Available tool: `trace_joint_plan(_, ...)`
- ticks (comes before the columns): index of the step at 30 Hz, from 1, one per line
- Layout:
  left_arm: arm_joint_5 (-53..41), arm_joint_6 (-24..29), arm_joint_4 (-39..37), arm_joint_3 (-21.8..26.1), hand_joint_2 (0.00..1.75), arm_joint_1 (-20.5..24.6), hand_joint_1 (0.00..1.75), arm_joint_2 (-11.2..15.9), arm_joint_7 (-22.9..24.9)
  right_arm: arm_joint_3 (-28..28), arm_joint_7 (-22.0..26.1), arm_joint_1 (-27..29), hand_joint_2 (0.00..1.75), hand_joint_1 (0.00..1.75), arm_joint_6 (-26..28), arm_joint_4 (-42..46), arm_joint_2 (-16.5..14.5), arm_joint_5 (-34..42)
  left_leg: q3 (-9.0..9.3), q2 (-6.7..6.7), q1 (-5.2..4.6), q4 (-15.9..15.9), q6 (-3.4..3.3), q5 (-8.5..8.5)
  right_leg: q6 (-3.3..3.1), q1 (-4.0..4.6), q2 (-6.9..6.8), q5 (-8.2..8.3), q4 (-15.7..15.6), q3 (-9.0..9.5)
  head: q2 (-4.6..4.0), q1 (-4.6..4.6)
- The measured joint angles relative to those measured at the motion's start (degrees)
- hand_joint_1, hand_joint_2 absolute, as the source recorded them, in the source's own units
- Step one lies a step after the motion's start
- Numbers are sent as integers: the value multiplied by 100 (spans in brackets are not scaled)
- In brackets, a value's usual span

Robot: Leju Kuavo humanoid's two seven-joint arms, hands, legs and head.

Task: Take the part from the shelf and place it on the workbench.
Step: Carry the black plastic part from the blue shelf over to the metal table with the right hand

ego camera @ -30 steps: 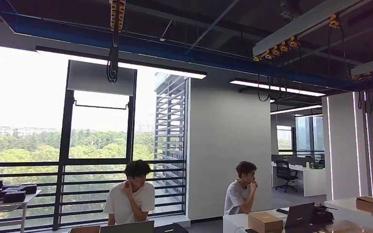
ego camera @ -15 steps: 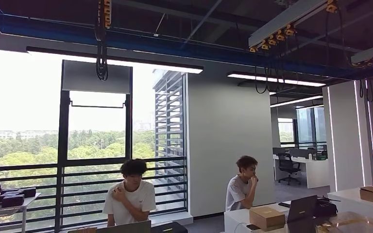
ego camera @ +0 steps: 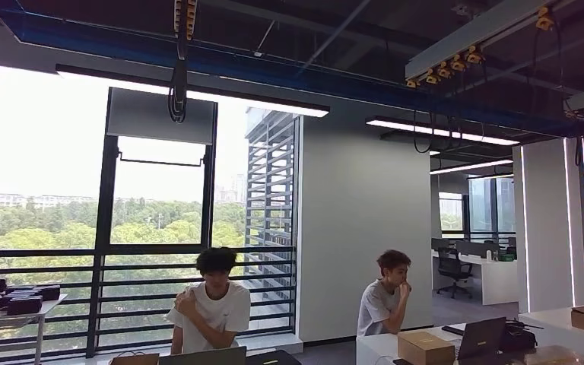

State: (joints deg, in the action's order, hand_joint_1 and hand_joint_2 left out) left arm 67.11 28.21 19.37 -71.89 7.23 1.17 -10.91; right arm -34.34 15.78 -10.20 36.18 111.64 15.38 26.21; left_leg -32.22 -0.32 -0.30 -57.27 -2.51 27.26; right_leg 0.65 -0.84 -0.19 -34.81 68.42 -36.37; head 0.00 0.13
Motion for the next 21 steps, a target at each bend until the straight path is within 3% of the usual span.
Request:
trace_joint_plan(1, 2, 0, 0, 0, 175, 0, 0, 0, -1, -2, 0, 4, 175, 175, 1, -14, 4, 0, 13, 1, 0, -1, -6, 18, 17, -6, 0, -62, 310, -214, 0, -10)
trace_joint_plan(2, 3, 0, 0, 0, 175, -1, 0, -1, -2, -3, 0, 8, 175, 175, 1, -28, 7, 0, 36, 1, 1, -3, -6, 41, 32, -13, -1, -15, 455, -353, 0, -18)
trace_joint_plan(3, 3, 0, 0, 0, 175, 0, 0, -1, -4, -4, -1, 10, 175, 175, 2, -42, 9, 0, 69, -3, 4, -8, 1, 70, 41, -20, -2, 142, 394, -388, 0, -23)
trace_joint_plan(5, 3, 0, 0, 0, 175, -1, 0, -1, -10, -7, -3, 11, 175, 175, 8, -65, 16, 0, 148, -12, 11, -31, 39, 150, 45, -37, -12, 633, -216, -202, 0, -31)
trace_joint_plan(7, 3, 0, 0, 0, 175, 1, 0, 0, -19, -13, -5, 6, 175, 175, 15, -84, 20, 0, 183, -16, -11, -73, 103, 232, 7, -31, -21, 859, -765, 22, 0, -19)
trace_joint_plan(12, 5, 0, 1, 0, 175, 5, 0, 8, -33, -22, 1, -1, 175, 175, 17, -94, 19, -1, 189, 8, -15, -167, 253, 383, -183, -36, 6, 758, -940, 133, 0, 0)
trace_joint_plan(14, 6, 0, 2, 0, 175, 3, 0, 12, -34, -23, 1, -3, 175, 175, 19, -95, 18, -2, -54, 7, 7, -685, 314, 638, -238, -48, -1, 731, -956, 177, 0, 19)
trace_joint_plan(16, 10, 0, 2, 0, 175, 1, 0, 13, -34, -24, 1, -3, 175, 175, 19, -101, 18, -2, -459, 7, 27, -1425, 346, 887, -264, -38, -4, 693, -955, 214, 0, 36)
trace_joint_plan(17, 11, 0, 2, 0, 175, 0, 0, 14, -34, -25, 1, -3, 175, 175, 19, -109, 18, -1, -604, 7, 30, -1638, 349, 889, -267, -33, -2, 672, -955, 239, 0, 41)
trace_joint_plan(18, 13, 0, 2, 0, 175, 0, 0, 14, -35, -26, -2, -2, 175, 175, 19, -118, 18, -1, -655, 7, 30, -1641, 341, 775, -264, -28, 3, 649, -954, 271, 0, 46)
trace_joint_plan(21, 15, 0, 1, 0, 175, -1, 0, 17, -35, -37, -7, -6, 175, 175, 19, -134, 17, 0, -354, 6, 11, -724, 254, 104, -231, -13, 21, 566, -957, 400, 0, 50)
